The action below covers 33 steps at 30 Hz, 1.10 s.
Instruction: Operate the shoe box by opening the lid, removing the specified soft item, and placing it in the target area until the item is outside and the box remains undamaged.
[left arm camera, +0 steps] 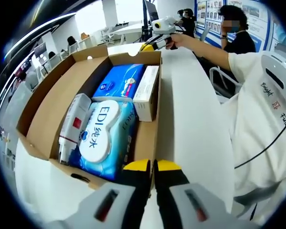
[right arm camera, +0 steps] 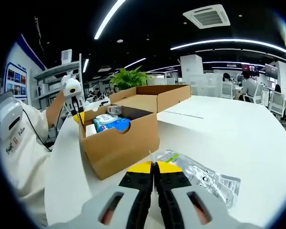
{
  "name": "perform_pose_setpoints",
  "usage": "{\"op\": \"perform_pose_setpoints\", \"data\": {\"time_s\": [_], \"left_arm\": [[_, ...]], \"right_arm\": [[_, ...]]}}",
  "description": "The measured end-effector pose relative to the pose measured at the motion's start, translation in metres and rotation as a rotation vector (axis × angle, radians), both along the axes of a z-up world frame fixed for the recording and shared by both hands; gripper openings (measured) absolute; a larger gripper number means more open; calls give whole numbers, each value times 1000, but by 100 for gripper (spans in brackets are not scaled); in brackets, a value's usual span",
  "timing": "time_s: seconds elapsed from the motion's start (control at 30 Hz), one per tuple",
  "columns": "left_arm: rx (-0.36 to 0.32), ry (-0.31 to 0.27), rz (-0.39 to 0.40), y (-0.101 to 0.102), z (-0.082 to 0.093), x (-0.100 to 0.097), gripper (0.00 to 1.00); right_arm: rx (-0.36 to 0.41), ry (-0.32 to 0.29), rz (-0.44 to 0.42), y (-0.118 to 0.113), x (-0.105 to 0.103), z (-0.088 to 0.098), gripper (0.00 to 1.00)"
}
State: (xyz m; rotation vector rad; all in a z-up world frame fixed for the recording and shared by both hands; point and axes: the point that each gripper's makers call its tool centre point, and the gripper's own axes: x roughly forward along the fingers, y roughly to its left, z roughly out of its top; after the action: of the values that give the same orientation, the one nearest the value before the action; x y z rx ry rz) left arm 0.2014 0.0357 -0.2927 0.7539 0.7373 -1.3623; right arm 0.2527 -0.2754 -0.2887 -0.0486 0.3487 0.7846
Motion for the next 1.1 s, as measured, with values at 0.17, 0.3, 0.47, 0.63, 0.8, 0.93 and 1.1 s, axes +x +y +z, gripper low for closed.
{"op": "perform_pose_setpoints", "data": {"time_s": [0.17,0.3,0.47,0.63,0.8,0.93,1.1], "left_arm": [[2,0,7,0,0,0,3],[8,-4,25,0,0,1,4],[10,-6,33,0,0,1,4],[46,-15,36,1,-2,1,4],[49,-45,48,1,-3,2,6],[37,-48,47,1,-2,2,6],[49,-39,36,1,-3,2,5]], "right_arm": [[-2,16,1,4,5,-2,0],[-30,48,11,6,8,-6,0],[-32,55,8,8,5,-6,2],[-14,69,6,10,1,-6,6],[-15,76,33,11,-4,-7,7],[49,53,30,14,-6,7,8],[87,-1,-87,-6,-4,24,9]]}}
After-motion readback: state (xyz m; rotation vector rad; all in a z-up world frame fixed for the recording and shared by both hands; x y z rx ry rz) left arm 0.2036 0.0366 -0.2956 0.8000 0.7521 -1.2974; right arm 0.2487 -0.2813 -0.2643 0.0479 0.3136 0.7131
